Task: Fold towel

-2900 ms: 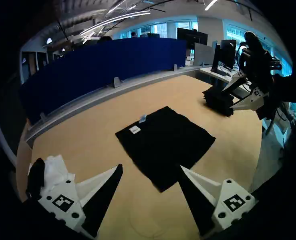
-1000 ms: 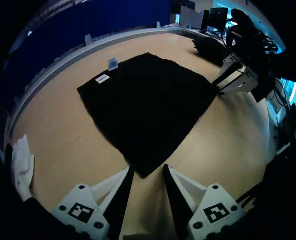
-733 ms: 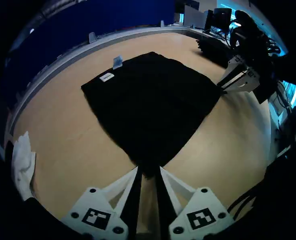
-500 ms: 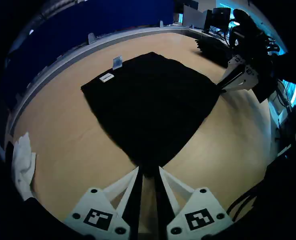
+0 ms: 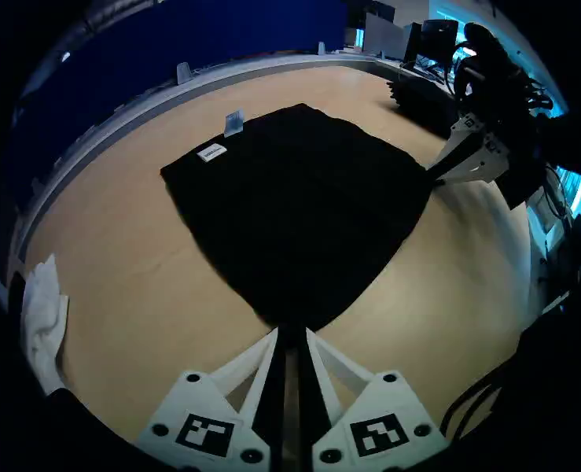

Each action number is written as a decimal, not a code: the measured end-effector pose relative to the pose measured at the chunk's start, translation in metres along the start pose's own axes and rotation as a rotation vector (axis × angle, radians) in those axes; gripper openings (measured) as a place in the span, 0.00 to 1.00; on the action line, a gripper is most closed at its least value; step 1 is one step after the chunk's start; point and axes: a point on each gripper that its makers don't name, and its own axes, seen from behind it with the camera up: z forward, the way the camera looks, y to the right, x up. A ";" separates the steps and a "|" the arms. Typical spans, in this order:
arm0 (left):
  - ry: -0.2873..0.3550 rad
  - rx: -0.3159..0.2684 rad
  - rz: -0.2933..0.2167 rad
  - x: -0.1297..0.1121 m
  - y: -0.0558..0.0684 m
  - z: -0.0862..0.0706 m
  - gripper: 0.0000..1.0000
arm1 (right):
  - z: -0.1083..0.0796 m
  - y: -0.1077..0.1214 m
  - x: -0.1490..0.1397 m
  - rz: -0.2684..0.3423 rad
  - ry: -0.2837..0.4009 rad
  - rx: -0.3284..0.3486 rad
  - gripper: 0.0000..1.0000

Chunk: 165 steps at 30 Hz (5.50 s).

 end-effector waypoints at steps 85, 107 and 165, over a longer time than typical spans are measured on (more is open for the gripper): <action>0.078 0.052 -0.274 0.088 -0.026 -0.088 0.09 | -0.079 0.013 0.080 0.056 0.029 0.031 0.15; -0.005 0.049 -0.273 0.087 -0.054 -0.015 0.09 | -0.014 0.051 0.082 0.147 -0.006 0.028 0.15; 0.005 0.183 -0.171 0.098 -0.126 0.015 0.88 | 0.023 0.124 0.099 0.138 0.043 -0.261 0.80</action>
